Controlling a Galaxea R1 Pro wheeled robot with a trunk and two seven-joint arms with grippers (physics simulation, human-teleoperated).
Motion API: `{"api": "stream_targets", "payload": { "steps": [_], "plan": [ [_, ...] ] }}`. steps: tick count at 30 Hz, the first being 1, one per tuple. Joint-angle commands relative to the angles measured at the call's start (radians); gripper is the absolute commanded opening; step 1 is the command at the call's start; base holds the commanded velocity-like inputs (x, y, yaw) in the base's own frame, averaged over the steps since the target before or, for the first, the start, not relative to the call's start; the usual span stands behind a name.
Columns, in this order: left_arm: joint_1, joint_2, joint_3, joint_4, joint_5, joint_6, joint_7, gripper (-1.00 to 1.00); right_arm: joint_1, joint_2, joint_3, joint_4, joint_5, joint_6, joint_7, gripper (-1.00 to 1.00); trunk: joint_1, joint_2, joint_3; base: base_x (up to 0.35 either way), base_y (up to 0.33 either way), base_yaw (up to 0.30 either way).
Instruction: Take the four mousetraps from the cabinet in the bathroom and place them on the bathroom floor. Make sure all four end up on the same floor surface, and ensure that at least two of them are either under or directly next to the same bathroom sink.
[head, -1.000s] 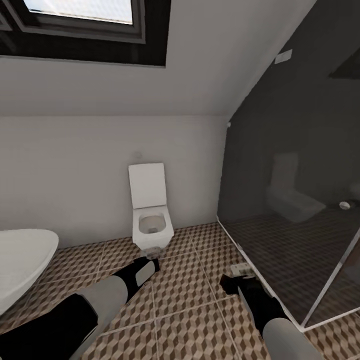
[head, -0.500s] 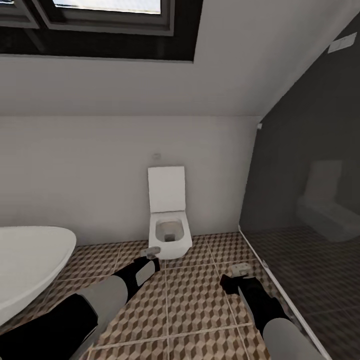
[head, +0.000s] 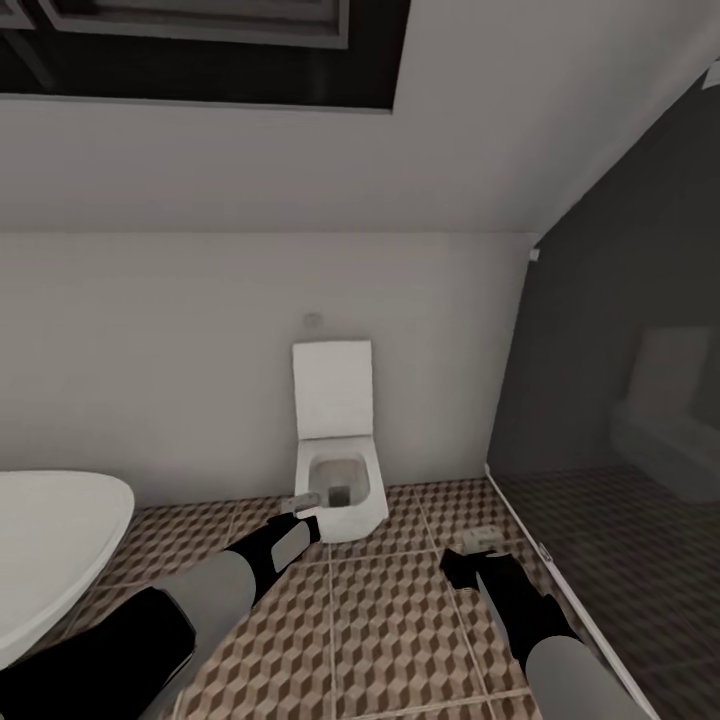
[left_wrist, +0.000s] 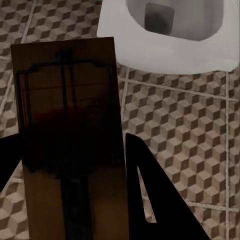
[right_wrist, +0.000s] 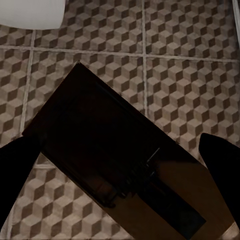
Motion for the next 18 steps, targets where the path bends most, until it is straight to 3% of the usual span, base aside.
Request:
{"api": "stream_targets", "payload": {
  "steps": [1, 18],
  "plan": [
    [-0.001, 0.000, -0.005, -0.001, -0.002, 0.006, 0.005, -1.00, 0.000, 0.001, -0.008, -0.002, 0.011, 0.004, 0.009, -1.00, 0.001, -0.001, -0.001, 0.316, 0.000, 0.000],
    [-0.001, 0.000, -0.004, 0.002, 0.002, 0.005, 0.005, -1.00, 0.000, 0.001, -0.008, -0.002, 0.010, 0.005, 0.009, -1.00, 0.001, -0.001, -0.001, 0.316, 0.000, 0.000]
  ]
}}
